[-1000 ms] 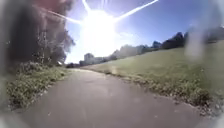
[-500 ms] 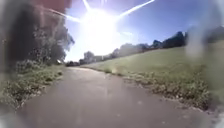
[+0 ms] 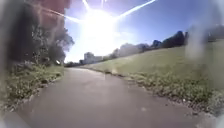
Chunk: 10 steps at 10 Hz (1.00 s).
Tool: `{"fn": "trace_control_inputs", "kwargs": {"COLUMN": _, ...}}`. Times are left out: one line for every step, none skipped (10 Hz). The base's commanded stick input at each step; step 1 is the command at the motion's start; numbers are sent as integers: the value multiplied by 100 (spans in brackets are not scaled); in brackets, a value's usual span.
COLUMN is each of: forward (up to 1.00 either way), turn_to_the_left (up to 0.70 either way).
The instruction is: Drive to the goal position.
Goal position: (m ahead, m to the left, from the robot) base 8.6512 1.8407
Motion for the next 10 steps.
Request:
{"fn": "trace_control_inputs", "kwargs": {"forward": 45, "turn_to_the_left": 0}}
{"fn": "trace_control_inputs", "kwargs": {"forward": 45, "turn_to_the_left": 0}}
{"fn": "trace_control_inputs", "kwargs": {"forward": 45, "turn_to_the_left": 0}}
{"fn": "trace_control_inputs", "kwargs": {"forward": 45, "turn_to_the_left": 0}}
{"fn": "trace_control_inputs", "kwargs": {"forward": 45, "turn_to_the_left": 0}}
{"fn": "trace_control_inputs", "kwargs": {"forward": 45, "turn_to_the_left": 0}}
{"fn": "trace_control_inputs", "kwargs": {"forward": 45, "turn_to_the_left": 0}}
{"fn": "trace_control_inputs", "kwargs": {"forward": 45, "turn_to_the_left": 0}}
{"fn": "trace_control_inputs", "kwargs": {"forward": 45, "turn_to_the_left": 0}}
{"fn": "trace_control_inputs", "kwargs": {"forward": 45, "turn_to_the_left": 0}}
